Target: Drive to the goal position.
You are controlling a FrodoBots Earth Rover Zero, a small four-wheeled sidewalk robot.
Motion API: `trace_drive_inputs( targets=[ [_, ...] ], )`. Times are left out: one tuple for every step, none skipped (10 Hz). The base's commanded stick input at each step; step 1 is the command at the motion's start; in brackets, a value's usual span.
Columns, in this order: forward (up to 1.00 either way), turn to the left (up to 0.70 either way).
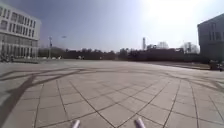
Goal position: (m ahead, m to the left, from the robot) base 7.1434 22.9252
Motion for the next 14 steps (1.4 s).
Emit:
trace_drive_inputs(
  targets=[
    [0.00, 0.00],
    [0.43, 0.00],
    [0.98, 0.00],
    [1.00, 0.18],
    [1.00, 0.37],
    [1.00, 0.40],
    [1.00, 0.40],
    [1.00, 0.40],
    [1.00, 0.40],
    [1.00, 0.40],
    [1.00, 0.40],
    [1.00, 0.40],
    [1.00, 0.40],
    [1.00, 0.00]
  ],
)
